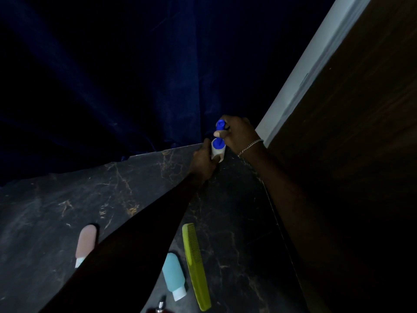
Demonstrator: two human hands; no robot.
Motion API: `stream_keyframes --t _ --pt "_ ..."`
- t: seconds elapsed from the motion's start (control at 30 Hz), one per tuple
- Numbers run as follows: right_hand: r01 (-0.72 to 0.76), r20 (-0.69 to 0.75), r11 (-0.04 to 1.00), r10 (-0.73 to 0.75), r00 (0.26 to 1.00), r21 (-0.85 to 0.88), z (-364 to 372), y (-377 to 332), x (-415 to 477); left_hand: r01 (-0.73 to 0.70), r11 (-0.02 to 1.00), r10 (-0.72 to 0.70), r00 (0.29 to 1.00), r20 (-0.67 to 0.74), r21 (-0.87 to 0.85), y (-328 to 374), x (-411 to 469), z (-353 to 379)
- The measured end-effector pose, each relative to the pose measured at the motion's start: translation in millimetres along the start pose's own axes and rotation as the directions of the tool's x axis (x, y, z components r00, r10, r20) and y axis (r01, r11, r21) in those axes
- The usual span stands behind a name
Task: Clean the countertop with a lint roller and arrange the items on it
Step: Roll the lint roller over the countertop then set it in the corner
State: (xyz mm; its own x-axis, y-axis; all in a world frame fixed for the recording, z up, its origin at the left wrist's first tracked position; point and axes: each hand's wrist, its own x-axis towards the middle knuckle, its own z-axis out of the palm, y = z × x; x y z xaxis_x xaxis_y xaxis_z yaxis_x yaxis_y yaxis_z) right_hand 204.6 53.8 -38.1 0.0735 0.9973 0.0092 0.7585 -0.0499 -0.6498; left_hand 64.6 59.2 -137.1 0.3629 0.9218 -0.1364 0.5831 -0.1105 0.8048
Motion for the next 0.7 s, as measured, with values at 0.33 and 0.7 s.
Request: stream_keyframes --t 0.33,0.7 --pt "-0.055 0.020 0.998 0.055 0.998 0.005 -2 -4 1 0.021 0.999 -0.022 0.999 0.044 0.026 0 -3 -5" --pt "-0.105 0.051 0.994 0.104 0.993 0.027 -16 -8 -21 -0.003 0.971 -0.007 0.999 0.041 0.238 8 -40 -46"
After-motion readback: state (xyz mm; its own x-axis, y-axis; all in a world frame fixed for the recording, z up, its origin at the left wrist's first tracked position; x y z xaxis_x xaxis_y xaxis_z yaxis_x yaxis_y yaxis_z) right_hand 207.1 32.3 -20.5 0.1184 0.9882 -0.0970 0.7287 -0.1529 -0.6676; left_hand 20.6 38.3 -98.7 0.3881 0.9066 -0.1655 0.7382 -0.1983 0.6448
